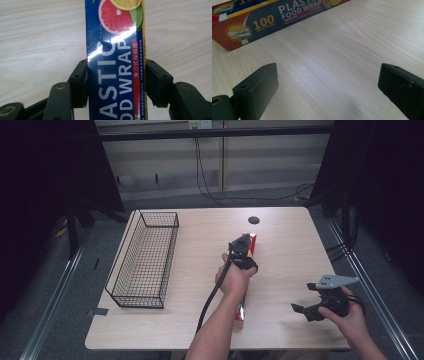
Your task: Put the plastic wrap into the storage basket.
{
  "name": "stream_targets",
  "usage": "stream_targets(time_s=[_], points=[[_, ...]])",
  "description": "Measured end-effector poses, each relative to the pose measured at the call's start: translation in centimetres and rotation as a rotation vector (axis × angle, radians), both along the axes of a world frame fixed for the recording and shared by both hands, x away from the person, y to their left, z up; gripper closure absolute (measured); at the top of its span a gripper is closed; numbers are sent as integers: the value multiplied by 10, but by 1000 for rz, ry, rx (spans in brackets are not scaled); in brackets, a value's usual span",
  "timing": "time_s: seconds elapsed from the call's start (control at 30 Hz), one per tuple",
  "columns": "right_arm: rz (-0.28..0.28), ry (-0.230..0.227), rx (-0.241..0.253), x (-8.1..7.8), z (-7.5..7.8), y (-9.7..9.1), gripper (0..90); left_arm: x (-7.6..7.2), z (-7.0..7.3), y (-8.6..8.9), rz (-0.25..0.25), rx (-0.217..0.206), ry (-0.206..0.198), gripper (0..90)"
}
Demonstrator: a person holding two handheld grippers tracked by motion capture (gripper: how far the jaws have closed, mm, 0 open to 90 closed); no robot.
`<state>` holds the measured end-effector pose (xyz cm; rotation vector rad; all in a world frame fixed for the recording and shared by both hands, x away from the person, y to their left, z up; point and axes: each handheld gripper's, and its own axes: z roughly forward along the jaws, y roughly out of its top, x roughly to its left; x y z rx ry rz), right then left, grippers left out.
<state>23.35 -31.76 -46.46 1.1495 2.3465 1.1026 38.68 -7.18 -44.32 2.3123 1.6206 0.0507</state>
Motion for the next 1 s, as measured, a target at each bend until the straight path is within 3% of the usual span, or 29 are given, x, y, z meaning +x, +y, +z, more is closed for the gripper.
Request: stream_targets(time_s=[0.07, 0.33, 1.0], points=[[2, -2, 0, 0, 0, 0, 26, 1, 1, 4, -4, 22, 6, 444], [6, -3, 0, 1, 0, 0, 26, 4, 11, 24, 29, 36, 19, 444], [12, -6, 3, 2, -1, 1, 25, 8, 43, 58, 65, 23, 20, 443]])
